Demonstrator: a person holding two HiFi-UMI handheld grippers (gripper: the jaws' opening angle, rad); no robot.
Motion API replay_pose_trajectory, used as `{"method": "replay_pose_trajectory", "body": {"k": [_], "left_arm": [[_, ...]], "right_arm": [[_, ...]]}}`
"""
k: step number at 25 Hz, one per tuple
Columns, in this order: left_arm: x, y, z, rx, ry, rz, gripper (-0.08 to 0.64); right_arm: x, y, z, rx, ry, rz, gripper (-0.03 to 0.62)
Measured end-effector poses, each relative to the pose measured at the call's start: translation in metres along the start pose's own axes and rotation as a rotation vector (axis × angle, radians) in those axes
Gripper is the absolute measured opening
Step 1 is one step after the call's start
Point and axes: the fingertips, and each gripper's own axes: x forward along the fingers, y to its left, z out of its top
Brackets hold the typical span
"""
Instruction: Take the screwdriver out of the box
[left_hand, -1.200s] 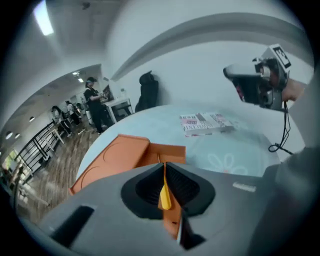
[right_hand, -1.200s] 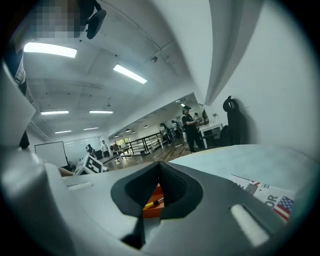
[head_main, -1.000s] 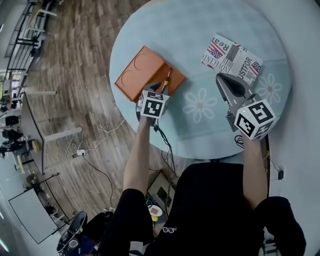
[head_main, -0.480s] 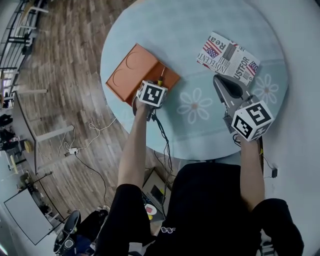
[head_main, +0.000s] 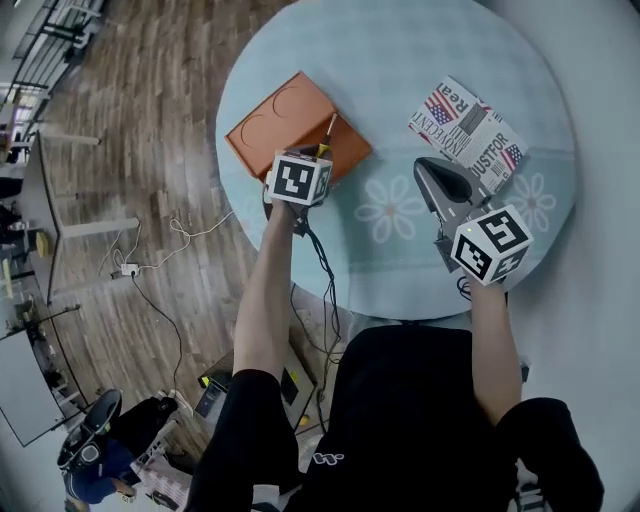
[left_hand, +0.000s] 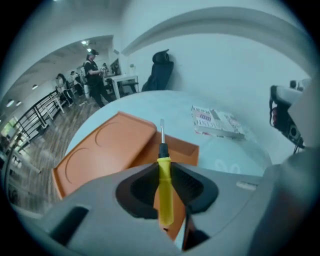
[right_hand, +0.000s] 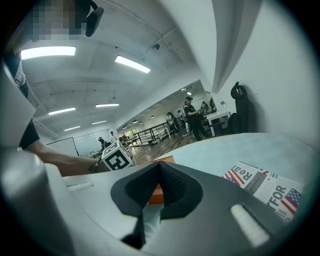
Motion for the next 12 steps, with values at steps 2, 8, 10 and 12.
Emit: {"method": "replay_pose_trajectory", "body": {"k": [2, 8, 10, 12], "left_arm": [[-0.028, 0.005, 0.011, -0.076, -0.120, 0.027, 0.078], [-0.132, -0.001, 0.046, -0.231, -0.511, 0.144, 0.080], [-0.164, -0.015, 0.048, -0.296, -0.625, 0.183, 0.080], [-0.190, -0.028, 0.042, -0.364, -0.737, 0.230, 0.080]], "right_arm": [[0.008, 0.008, 0.005, -0.024, -0.015, 0.051, 0.009], [0.026, 0.030, 0.030, -0.048, -0.107, 0.156, 0.009], [0.028, 0.036, 0.048, -0.046, -0.160, 0.173, 0.009], [0.028, 0.039, 0.064, -0.047, -0.208, 0.177, 0.009]]}}
